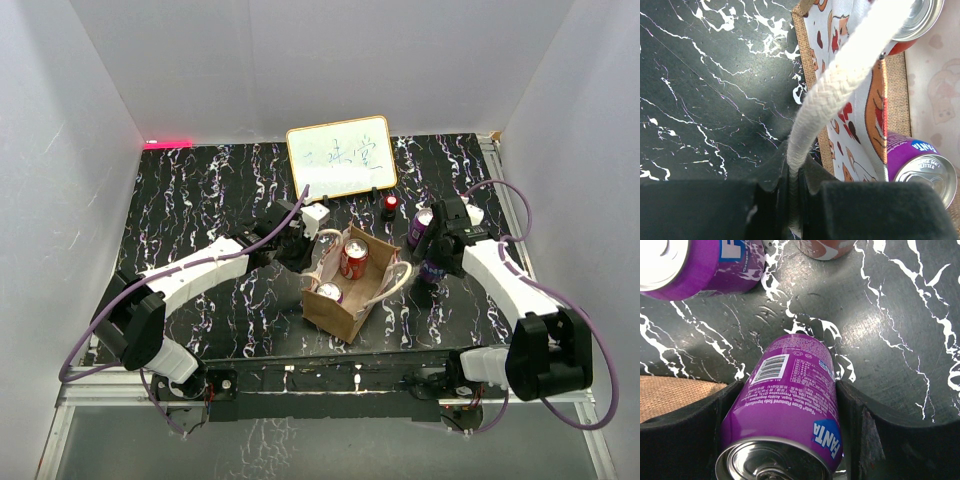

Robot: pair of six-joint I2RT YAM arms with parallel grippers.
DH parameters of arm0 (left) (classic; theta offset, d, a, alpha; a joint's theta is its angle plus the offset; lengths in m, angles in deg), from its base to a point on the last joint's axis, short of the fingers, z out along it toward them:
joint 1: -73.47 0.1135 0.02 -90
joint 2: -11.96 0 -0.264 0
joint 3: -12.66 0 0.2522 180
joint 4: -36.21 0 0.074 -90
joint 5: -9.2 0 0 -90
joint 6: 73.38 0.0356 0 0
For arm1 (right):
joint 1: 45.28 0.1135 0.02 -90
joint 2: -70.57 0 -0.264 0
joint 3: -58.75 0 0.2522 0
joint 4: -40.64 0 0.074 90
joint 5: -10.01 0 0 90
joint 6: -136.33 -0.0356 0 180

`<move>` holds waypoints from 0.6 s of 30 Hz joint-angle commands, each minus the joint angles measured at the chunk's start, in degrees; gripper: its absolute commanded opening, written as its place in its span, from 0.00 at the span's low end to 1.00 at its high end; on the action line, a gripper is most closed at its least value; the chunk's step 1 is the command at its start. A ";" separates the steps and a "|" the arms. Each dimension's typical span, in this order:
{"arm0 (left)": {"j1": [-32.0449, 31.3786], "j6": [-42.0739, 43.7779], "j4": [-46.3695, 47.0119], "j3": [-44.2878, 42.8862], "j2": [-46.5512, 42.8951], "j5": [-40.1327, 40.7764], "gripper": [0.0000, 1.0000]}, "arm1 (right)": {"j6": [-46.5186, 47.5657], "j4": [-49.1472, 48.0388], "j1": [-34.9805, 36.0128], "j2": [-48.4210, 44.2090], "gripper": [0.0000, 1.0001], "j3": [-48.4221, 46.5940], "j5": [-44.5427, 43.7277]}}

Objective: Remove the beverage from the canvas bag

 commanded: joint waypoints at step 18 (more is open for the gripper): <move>-0.64 0.46 -1.17 -1.77 0.08 -0.05 0.01 | 5.89 -9.09 -2.23 8.21 0.15 -7.37 5.63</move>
